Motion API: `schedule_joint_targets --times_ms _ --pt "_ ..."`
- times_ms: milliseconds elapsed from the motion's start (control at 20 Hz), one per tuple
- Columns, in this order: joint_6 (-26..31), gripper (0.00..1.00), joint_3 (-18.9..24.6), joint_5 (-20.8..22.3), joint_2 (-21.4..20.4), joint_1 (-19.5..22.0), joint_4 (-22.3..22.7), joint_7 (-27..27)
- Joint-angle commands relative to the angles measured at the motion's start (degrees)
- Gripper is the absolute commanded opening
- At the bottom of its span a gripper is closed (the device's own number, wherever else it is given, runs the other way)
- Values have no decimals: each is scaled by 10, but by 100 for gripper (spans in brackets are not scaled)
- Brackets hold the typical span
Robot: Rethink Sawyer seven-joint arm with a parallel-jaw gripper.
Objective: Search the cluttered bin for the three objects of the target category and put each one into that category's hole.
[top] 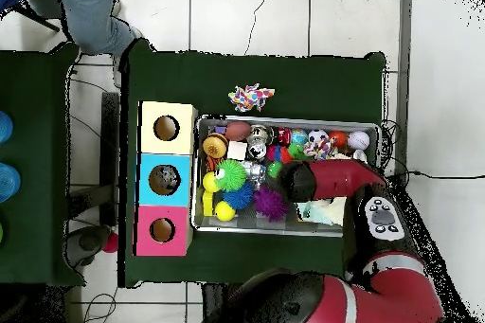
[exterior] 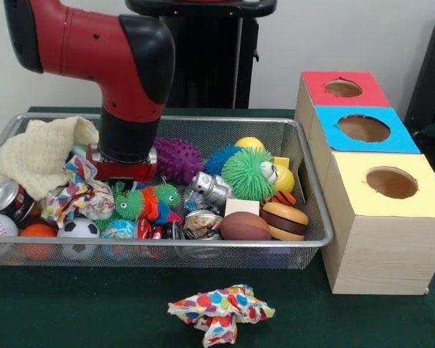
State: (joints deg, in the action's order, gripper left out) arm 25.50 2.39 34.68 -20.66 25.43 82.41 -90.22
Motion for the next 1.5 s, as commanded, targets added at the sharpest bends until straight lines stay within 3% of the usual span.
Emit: schedule_joint_targets --times_ms 50,300,600,850,1100,1400,1450,1500 --pt "-52 0 -4 111 100 13 -68 55" --pt "-26 0 13 129 71 24 -46 87" --pt "-15 0 23 127 68 31 -42 79" --pt "28 0 63 68 37 73 -6 81" --pt "148 0 100 9 -17 105 29 130" --pt "197 0 115 4 -40 124 36 137" --pt "203 100 121 10 -40 128 35 129" --pt "201 100 122 4 -39 129 37 116"
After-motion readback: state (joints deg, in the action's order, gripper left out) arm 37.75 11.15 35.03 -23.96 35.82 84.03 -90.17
